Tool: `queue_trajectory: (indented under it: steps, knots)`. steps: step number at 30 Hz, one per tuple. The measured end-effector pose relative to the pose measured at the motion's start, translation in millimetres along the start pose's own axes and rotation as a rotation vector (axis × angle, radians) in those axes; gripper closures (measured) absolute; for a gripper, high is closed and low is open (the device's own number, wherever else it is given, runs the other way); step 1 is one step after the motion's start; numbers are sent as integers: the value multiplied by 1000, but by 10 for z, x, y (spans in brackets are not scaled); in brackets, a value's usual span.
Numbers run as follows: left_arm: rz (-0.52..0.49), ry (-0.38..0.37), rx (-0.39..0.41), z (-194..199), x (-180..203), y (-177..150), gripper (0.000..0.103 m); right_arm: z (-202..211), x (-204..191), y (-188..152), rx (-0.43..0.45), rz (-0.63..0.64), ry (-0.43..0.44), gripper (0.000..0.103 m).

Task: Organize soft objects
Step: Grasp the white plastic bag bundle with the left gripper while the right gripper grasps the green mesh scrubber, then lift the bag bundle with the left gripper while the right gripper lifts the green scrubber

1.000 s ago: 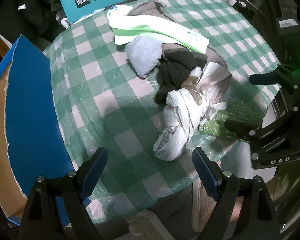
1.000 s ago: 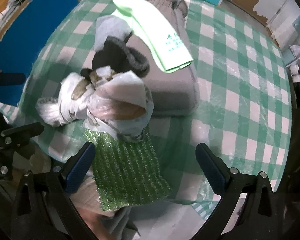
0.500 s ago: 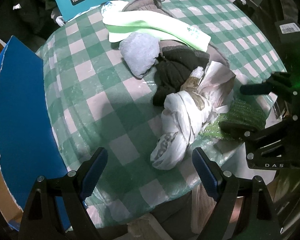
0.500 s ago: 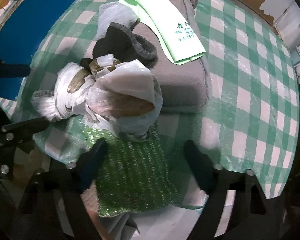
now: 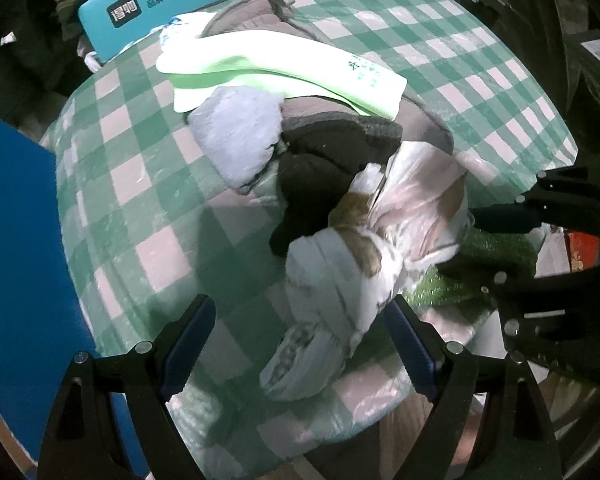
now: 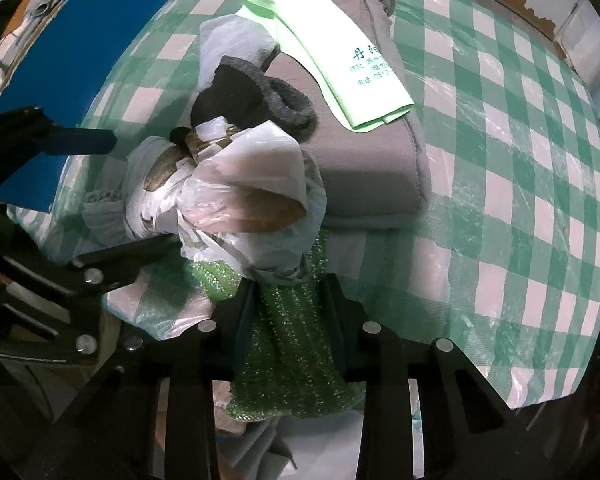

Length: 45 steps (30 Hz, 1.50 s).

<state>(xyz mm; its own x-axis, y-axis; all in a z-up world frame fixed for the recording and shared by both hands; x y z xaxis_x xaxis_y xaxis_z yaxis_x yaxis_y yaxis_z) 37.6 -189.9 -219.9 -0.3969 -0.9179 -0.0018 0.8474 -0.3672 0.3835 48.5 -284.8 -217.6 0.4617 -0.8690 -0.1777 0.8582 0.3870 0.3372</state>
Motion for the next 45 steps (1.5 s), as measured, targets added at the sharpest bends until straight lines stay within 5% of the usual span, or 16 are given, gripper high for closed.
queue_trajectory:
  steps: [4, 11, 19, 27, 29, 35, 45]
  knots:
    - [-9, -5, 3, -43, -10, 14, 20, 70, 43, -19, 7, -9, 2, 73]
    - [10, -50, -10, -17, -32, -6, 55, 112, 192, -37, 16, -43, -22, 65]
    - [11, -56, 11, 114, -191, -58, 65, 172, 319, -11, 11, -26, -70, 36]
    - [45, -37, -3, 309, -304, -227, 65, 116, 237, -39, 0, 10, -74, 36]
    - [50, -28, -11, 329, -331, -263, 65, 125, 203, -53, 0, 19, -69, 39]
    - [59, -18, -5, 362, -353, -278, 65, 174, 21, -111, 11, 27, 0, 89]
    - [84, -2, 45, 541, -425, -220, 65, 395, 9, -26, 64, -20, -6, 92]
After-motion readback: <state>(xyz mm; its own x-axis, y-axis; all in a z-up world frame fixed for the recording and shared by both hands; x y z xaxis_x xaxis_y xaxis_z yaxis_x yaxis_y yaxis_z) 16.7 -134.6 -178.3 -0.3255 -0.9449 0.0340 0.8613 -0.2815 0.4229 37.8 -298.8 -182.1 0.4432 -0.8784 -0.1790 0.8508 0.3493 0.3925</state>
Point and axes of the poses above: each gripper's, at about its wrist camera, not at the fingertips, and z roughly against the way its jaws point, x to its right, y to its top, the point moved 4 cm from there along -z, roughly the way its jaws point, and after that the axes turned 12 degrees about x, right-handed, at the moved point
